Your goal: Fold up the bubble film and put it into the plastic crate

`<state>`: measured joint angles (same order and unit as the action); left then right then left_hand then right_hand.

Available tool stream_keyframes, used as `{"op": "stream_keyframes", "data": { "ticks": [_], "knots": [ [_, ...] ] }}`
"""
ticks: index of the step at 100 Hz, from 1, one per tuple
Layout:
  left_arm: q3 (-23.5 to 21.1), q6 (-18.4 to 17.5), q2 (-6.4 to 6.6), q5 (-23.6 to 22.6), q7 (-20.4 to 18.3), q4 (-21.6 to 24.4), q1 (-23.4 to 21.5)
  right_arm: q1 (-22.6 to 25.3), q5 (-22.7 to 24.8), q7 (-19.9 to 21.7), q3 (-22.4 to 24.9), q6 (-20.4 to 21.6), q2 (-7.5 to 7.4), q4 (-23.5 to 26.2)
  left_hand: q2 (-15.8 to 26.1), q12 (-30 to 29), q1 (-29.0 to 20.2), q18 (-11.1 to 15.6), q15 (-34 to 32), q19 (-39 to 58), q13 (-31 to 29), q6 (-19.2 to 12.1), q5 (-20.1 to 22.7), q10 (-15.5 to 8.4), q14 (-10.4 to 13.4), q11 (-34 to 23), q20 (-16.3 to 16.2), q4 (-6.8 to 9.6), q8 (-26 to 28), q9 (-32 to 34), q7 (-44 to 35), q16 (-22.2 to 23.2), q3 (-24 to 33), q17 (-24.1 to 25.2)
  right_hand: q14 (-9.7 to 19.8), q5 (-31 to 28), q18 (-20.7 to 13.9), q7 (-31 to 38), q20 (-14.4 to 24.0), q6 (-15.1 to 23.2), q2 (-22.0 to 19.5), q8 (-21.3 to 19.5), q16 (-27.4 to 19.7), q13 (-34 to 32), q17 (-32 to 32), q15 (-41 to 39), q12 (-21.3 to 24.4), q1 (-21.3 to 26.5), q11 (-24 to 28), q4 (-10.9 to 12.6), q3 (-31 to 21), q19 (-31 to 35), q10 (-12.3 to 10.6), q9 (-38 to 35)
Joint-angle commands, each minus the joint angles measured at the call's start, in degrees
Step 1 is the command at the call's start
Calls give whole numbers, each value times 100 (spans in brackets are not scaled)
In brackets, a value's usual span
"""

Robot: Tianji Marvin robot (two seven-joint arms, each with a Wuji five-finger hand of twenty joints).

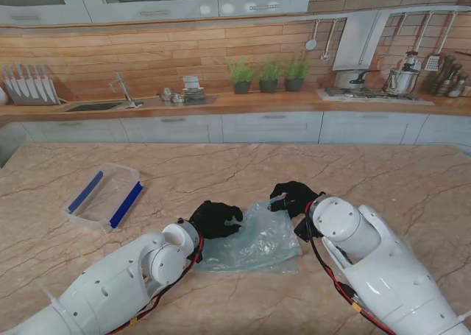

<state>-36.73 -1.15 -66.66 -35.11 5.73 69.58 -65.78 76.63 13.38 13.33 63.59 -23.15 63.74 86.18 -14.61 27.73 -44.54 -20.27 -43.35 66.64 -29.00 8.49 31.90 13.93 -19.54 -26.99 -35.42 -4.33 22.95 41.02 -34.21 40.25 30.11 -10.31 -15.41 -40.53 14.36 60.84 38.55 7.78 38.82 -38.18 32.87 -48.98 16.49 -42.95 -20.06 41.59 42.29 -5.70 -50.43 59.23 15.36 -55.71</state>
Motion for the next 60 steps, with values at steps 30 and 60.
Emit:
{"op": "stream_keyframes", "data": {
  "ticks": [30,60],
  "knots": [
    [187,167,-70,119,-93,-178,3,50,-454,226,0,-224,13,382,-431,137,167,-136,90,291,-213,-3,185,77,-150,-152,-179,33,161,-1,-46,-76,297,-69,-604,581,1017,27,-342,470,-589,-618,-758,1350,-40,1827,187,366,-1018,-28,288,-1014,219,1688],
    [528,166,-24,-319,-9,-326,183,56,-1197,374,70,-923,56,538,-676,252,557,-203,-18,385,-357,3,216,71,-144,-304,-240,72,283,104,-270,-42,420,-209,-1020,2155,1475,-149,-545,1186,-1830,-582,-815,521,969,1382,307,728,-1187,7,1114,-517,254,2437]
  ]
}}
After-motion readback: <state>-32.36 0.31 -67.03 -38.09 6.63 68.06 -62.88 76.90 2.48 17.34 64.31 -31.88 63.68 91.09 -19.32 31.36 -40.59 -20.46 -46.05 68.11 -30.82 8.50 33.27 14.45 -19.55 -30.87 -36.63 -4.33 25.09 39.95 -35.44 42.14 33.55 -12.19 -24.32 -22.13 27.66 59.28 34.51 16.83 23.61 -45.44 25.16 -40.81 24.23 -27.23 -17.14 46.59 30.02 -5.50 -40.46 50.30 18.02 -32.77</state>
